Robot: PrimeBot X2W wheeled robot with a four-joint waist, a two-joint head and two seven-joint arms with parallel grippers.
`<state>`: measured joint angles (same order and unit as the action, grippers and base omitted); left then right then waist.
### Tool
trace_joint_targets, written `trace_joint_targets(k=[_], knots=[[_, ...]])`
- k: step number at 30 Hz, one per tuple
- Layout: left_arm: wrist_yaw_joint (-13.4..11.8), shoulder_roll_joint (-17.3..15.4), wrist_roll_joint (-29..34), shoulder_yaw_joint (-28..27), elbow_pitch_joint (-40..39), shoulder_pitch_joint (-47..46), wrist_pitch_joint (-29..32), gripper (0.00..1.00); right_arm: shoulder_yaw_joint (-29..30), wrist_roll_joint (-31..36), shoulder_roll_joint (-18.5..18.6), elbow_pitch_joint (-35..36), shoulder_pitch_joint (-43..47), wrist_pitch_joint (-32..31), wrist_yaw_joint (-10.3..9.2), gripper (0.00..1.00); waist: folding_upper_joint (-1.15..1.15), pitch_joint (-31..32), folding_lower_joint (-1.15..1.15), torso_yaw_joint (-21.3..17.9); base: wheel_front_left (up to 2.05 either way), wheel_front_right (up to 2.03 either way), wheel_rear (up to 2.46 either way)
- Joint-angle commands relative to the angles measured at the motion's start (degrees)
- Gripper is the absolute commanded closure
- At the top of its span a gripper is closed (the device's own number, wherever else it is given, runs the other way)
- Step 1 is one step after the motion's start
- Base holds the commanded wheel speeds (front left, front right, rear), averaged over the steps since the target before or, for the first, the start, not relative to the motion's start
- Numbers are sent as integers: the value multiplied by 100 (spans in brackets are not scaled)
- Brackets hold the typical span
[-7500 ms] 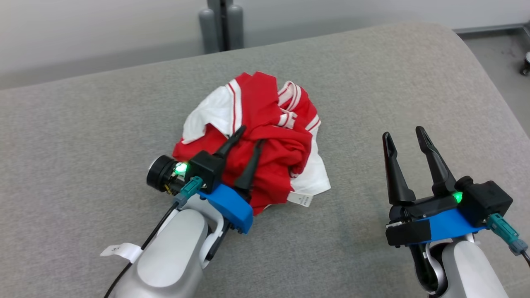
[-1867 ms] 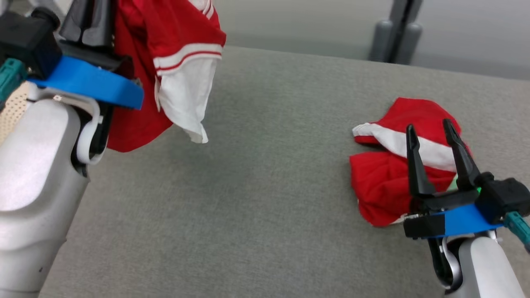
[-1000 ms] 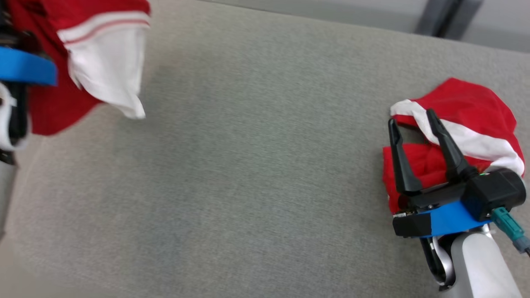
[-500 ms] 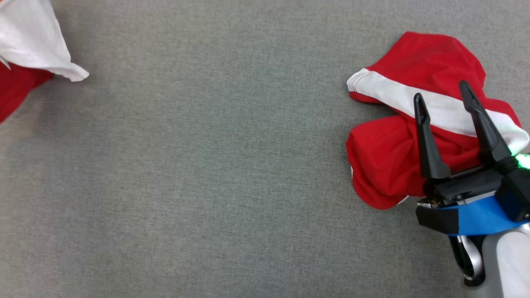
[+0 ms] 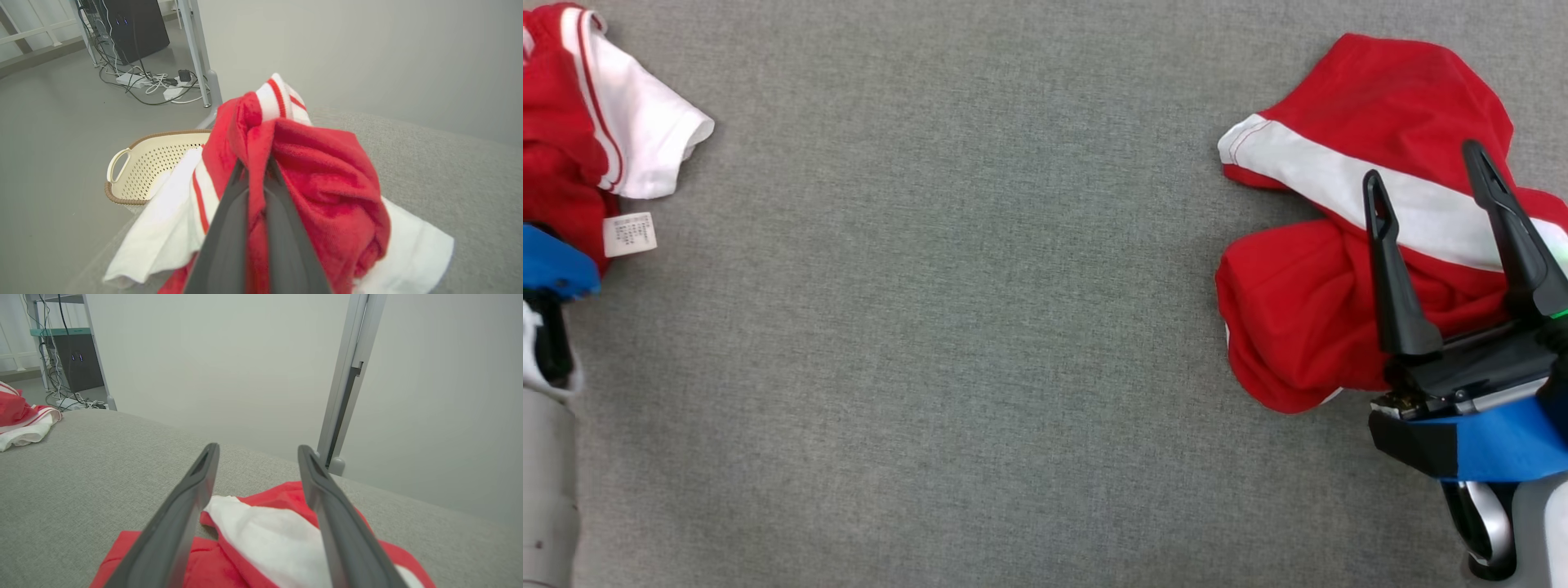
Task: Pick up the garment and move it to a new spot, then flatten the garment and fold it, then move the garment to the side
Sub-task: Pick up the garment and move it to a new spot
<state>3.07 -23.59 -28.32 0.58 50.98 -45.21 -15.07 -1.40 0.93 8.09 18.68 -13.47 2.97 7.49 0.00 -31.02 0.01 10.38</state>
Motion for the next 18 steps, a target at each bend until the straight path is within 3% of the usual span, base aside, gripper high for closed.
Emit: trace_joint_targets(k=[1, 3, 4, 5, 6, 18], knots=[[22, 40, 12, -36, 73, 58, -15, 100, -11, 25, 37, 40, 48, -30, 1, 0, 0, 12, -1, 11, 0, 0, 0], [58, 151, 48, -124, 260, 80, -16, 100, -37, 27, 56, 79, 36, -68, 1, 0, 0, 41, -1, 29, 0, 0, 0], [69, 179, 60, -181, 327, 76, -15, 62, -57, 27, 61, 101, 29, -83, 1, 0, 0, 62, -1, 35, 0, 0, 0], [83, 214, 91, -232, 371, 74, -16, 12, -64, 22, 71, 125, 19, -94, 1, 0, 0, 80, -1, 44, 0, 0, 0], [90, 240, 137, -273, 401, 62, -15, 0, -69, 17, 70, 129, 9, -123, 1, 0, 0, 95, -1, 51, 0, 0, 0], [387, 223, 1068, -725, -789, -137, -15, 0, -164, -131, -126, -254, -10, 113, 1, 0, 0, 591, -1, -59, 0, 0, 0]])
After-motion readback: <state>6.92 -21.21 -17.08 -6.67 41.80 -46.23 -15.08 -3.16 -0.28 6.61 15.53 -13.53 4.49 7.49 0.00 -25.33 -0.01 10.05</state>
